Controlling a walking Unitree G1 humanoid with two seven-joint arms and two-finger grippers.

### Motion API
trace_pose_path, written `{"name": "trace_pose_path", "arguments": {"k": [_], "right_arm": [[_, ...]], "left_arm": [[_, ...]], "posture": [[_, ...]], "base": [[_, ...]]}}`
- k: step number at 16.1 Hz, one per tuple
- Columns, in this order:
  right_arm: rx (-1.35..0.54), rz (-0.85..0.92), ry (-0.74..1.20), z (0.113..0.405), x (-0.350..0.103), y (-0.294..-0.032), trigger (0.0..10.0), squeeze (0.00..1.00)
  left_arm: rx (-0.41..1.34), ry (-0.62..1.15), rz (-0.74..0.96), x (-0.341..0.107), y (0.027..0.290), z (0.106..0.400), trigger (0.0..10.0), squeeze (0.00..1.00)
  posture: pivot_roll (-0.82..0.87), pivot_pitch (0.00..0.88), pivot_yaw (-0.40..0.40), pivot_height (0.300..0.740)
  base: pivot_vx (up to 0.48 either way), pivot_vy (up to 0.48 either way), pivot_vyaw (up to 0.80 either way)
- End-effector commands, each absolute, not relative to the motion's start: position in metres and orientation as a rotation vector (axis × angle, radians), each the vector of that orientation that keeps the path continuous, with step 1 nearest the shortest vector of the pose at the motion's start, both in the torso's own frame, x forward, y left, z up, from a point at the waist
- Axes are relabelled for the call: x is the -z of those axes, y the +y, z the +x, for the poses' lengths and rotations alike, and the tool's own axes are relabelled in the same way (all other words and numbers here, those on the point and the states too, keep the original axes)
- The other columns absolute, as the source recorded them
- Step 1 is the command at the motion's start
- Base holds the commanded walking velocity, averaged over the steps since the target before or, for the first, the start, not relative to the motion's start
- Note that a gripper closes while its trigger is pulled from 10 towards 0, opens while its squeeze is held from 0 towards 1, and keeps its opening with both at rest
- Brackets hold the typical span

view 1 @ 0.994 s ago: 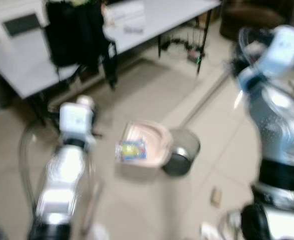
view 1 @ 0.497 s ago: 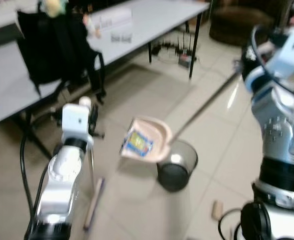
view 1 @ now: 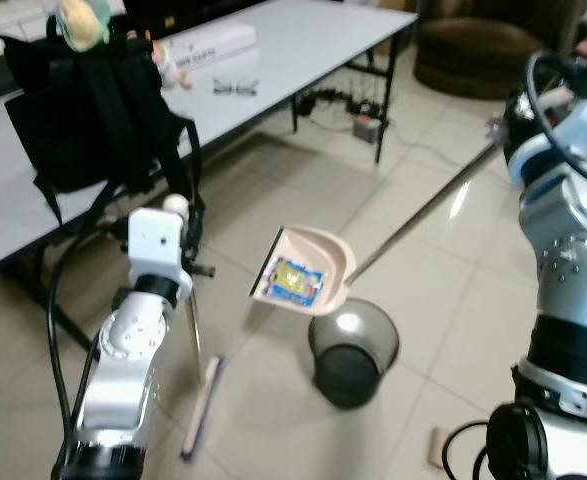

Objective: Sweep floor

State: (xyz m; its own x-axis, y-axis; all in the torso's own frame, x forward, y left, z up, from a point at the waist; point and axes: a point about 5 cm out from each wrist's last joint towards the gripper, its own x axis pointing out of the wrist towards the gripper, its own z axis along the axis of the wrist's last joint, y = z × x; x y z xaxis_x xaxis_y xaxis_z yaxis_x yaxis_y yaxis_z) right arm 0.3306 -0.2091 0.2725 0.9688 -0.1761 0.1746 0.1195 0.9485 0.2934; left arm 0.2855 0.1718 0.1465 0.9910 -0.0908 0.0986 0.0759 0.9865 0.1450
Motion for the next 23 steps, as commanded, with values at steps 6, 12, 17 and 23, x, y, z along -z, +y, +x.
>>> {"name": "trace_pose_path", "arguments": {"k": [6,12,17,23], "right_arm": [[0.159,0.221,-0.284,0.32,-0.286,-0.217,10.0,0.0],[0.086,0.102,-0.29,0.315,-0.289,-0.208,10.0,0.0],[-0.001,-0.029,-0.279,0.311,-0.289,-0.196,10.0,0.0],[-0.115,-0.095,-0.326,0.307,-0.283,-0.168,10.0,0.0]], "left_arm": [[0.114,-0.119,0.149,-0.15,0.169,0.285,10.0,0.0],[0.142,-0.112,0.148,-0.148,0.164,0.285,10.0,0.0],[0.155,-0.105,0.148,-0.147,0.162,0.286,10.0,0.0],[0.154,-0.099,0.149,-0.146,0.163,0.286,10.0,0.0]], "posture": [[-0.08,0.0,0.07,0.74],[-0.09,0.0,0.074,0.74],[-0.09,0.0,0.077,0.74],[-0.08,0.0,0.072,0.74]], "base": [[0.0,0.0,0.0],[0.0,0.0,0.0],[0.0,0.0,0.0],[0.0,0.0,0.0]]}}
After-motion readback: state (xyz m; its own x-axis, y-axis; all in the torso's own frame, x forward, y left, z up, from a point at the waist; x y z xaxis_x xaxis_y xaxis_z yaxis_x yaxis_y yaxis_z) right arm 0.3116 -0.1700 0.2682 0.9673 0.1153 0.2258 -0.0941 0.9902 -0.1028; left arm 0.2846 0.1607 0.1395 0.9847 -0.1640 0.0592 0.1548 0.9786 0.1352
